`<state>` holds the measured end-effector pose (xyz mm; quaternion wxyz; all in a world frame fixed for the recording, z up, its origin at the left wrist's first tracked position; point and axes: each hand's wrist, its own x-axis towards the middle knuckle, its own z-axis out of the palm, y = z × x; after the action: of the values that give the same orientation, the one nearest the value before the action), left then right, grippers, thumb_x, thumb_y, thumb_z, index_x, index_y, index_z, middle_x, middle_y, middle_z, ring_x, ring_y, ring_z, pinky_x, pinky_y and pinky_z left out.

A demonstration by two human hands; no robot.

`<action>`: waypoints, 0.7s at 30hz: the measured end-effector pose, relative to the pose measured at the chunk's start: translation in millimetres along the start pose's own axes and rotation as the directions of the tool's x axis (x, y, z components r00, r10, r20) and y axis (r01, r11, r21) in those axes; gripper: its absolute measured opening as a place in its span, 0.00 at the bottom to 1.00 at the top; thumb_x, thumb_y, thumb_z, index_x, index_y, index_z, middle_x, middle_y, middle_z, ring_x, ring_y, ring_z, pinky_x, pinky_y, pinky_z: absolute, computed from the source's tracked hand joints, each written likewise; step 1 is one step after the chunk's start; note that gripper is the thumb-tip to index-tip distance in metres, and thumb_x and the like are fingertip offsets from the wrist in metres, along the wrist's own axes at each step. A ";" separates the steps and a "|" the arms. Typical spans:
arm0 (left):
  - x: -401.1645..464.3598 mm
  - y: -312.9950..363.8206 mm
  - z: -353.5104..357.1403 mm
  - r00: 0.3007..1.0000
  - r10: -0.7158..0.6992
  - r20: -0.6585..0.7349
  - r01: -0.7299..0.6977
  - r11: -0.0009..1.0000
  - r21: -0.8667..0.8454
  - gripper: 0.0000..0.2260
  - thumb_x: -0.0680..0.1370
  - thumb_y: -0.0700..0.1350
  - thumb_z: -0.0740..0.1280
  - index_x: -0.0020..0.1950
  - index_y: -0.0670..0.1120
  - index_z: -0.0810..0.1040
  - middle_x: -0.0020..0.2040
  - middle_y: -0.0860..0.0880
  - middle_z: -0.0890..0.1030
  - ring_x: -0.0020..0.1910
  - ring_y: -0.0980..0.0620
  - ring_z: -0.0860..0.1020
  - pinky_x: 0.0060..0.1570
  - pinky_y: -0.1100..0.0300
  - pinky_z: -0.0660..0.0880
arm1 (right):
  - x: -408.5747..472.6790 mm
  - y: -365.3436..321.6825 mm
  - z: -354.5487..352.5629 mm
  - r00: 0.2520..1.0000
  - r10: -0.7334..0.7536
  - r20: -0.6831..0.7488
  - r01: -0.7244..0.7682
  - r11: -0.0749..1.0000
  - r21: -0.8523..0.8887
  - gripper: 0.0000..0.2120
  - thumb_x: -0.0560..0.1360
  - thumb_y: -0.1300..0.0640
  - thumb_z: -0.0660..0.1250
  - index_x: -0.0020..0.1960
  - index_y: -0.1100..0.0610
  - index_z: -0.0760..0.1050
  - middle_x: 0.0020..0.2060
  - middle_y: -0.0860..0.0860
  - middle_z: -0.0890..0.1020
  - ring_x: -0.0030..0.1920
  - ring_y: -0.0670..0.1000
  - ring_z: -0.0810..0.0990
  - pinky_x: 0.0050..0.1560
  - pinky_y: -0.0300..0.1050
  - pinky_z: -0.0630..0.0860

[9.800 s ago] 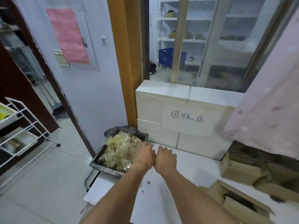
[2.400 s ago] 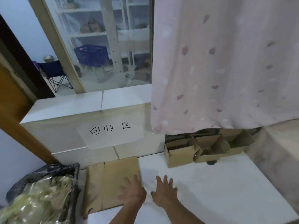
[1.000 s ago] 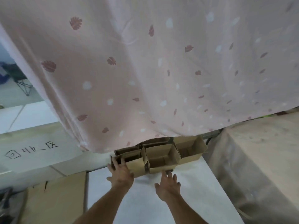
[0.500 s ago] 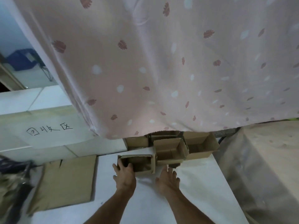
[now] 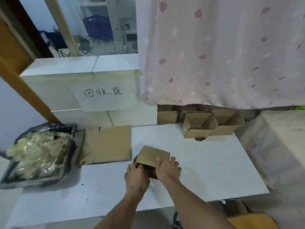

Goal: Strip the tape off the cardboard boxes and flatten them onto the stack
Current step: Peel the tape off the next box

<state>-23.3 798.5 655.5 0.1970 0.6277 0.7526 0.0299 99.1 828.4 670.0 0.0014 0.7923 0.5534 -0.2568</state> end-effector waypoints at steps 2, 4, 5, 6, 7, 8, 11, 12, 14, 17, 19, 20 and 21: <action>-15.0 -28.0 -8.6 0.998 -0.067 0.007 0.067 0.998 -0.017 0.10 0.77 0.45 0.58 0.52 0.48 0.78 0.51 0.49 0.78 0.50 0.47 0.76 0.52 0.53 0.74 | -22.9 -13.3 15.7 1.000 0.019 0.022 -0.018 0.999 -0.049 0.28 0.83 0.41 0.48 0.70 0.60 0.69 0.68 0.57 0.70 0.62 0.58 0.71 0.61 0.53 0.68; -23.0 -52.1 -16.0 0.990 -0.134 0.034 0.133 0.991 0.012 0.07 0.77 0.44 0.57 0.47 0.48 0.75 0.47 0.50 0.78 0.47 0.47 0.77 0.46 0.54 0.73 | -39.4 -21.4 26.4 0.998 0.022 0.053 -0.019 0.998 -0.066 0.26 0.82 0.43 0.51 0.72 0.59 0.67 0.69 0.57 0.68 0.62 0.57 0.70 0.61 0.52 0.68; -23.7 -60.3 -18.2 0.986 -0.163 0.038 0.163 0.987 0.010 0.06 0.78 0.44 0.57 0.45 0.48 0.73 0.46 0.50 0.78 0.46 0.47 0.77 0.45 0.54 0.71 | -44.4 -23.1 29.1 0.997 0.028 0.069 -0.024 0.998 -0.056 0.26 0.81 0.44 0.54 0.73 0.58 0.65 0.70 0.57 0.67 0.63 0.57 0.70 0.61 0.51 0.68; -23.5 -66.9 -20.3 0.982 -0.184 0.036 0.184 0.983 -0.005 0.05 0.78 0.44 0.57 0.45 0.48 0.71 0.46 0.50 0.77 0.46 0.48 0.76 0.45 0.54 0.70 | -48.7 -24.6 30.8 0.995 0.037 0.087 -0.033 0.999 -0.043 0.26 0.80 0.44 0.56 0.73 0.57 0.63 0.69 0.56 0.67 0.63 0.57 0.70 0.61 0.51 0.68; -22.3 -71.3 -22.1 0.980 -0.198 0.037 0.199 0.980 -0.026 0.05 0.79 0.45 0.56 0.45 0.48 0.71 0.46 0.50 0.76 0.45 0.48 0.75 0.46 0.54 0.71 | -51.8 -25.5 31.4 0.994 0.049 0.100 -0.046 0.998 -0.032 0.27 0.79 0.45 0.57 0.74 0.56 0.62 0.69 0.56 0.67 0.63 0.57 0.70 0.61 0.50 0.69; -20.4 -73.2 -22.1 0.978 -0.202 0.043 0.204 0.978 -0.041 0.06 0.80 0.46 0.56 0.47 0.48 0.71 0.46 0.50 0.75 0.46 0.48 0.74 0.48 0.53 0.71 | -53.4 -25.1 31.5 0.992 0.062 0.107 -0.059 0.998 -0.025 0.27 0.78 0.46 0.58 0.74 0.56 0.62 0.68 0.55 0.67 0.63 0.56 0.70 0.61 0.49 0.69; -12.2 -67.3 -17.0 0.980 -0.169 0.102 0.176 0.982 -0.070 0.13 0.82 0.51 0.56 0.61 0.47 0.72 0.57 0.47 0.75 0.55 0.46 0.74 0.55 0.51 0.71 | -53.5 -21.4 30.9 0.990 0.099 0.104 -0.101 0.995 0.011 0.26 0.78 0.50 0.59 0.73 0.56 0.62 0.66 0.54 0.69 0.62 0.56 0.71 0.60 0.49 0.70; -9.2 -62.1 -14.7 0.979 -0.158 0.131 0.170 0.982 -0.084 0.15 0.82 0.51 0.55 0.65 0.46 0.70 0.61 0.46 0.74 0.58 0.45 0.73 0.56 0.50 0.71 | -50.9 -19.8 30.7 0.989 0.110 0.100 -0.113 0.993 0.029 0.24 0.78 0.51 0.59 0.72 0.55 0.62 0.65 0.53 0.70 0.61 0.56 0.71 0.59 0.49 0.70; -1.9 -50.6 -7.5 0.971 -0.157 0.182 0.178 0.978 -0.108 0.17 0.82 0.51 0.55 0.68 0.46 0.68 0.66 0.46 0.71 0.62 0.44 0.71 0.60 0.48 0.71 | -43.2 -16.4 30.0 0.985 0.128 0.115 -0.135 0.989 0.058 0.22 0.78 0.51 0.59 0.70 0.54 0.62 0.63 0.53 0.70 0.60 0.56 0.72 0.59 0.51 0.71; 10.2 -36.8 6.1 0.956 -0.155 0.249 0.185 0.977 -0.104 0.20 0.81 0.54 0.57 0.70 0.47 0.66 0.69 0.46 0.67 0.65 0.43 0.70 0.62 0.46 0.70 | -27.5 -7.5 33.8 0.974 0.148 0.171 -0.163 0.983 0.083 0.25 0.78 0.50 0.61 0.72 0.53 0.58 0.63 0.54 0.69 0.60 0.58 0.73 0.54 0.51 0.72; 20.2 -28.7 14.4 0.944 -0.167 0.285 0.192 0.980 -0.060 0.23 0.80 0.58 0.58 0.71 0.48 0.64 0.69 0.47 0.67 0.66 0.44 0.69 0.64 0.45 0.68 | -13.5 1.2 38.0 0.965 0.161 0.208 -0.184 0.979 0.093 0.28 0.78 0.48 0.62 0.73 0.52 0.54 0.63 0.56 0.68 0.59 0.58 0.74 0.52 0.50 0.73; 23.9 -26.4 17.4 0.941 -0.178 0.287 0.194 0.981 -0.028 0.24 0.80 0.60 0.58 0.71 0.49 0.63 0.69 0.48 0.68 0.66 0.44 0.69 0.65 0.45 0.66 | -7.8 5.0 40.6 0.961 0.162 0.225 -0.187 0.978 0.096 0.29 0.78 0.47 0.62 0.73 0.52 0.53 0.64 0.56 0.68 0.59 0.59 0.75 0.53 0.50 0.74; 28.8 -23.4 20.6 0.942 -0.187 0.277 0.193 0.981 0.004 0.25 0.79 0.61 0.58 0.72 0.50 0.62 0.68 0.48 0.69 0.66 0.44 0.70 0.66 0.44 0.64 | 0.4 8.8 43.6 0.958 0.155 0.242 -0.183 0.978 0.098 0.30 0.79 0.46 0.61 0.74 0.52 0.51 0.64 0.57 0.68 0.59 0.59 0.75 0.54 0.51 0.75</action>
<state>-42.1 816.9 622.2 0.3094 0.5479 0.7742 -0.0682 89.3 812.9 629.6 0.0409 0.7997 0.4634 -0.3796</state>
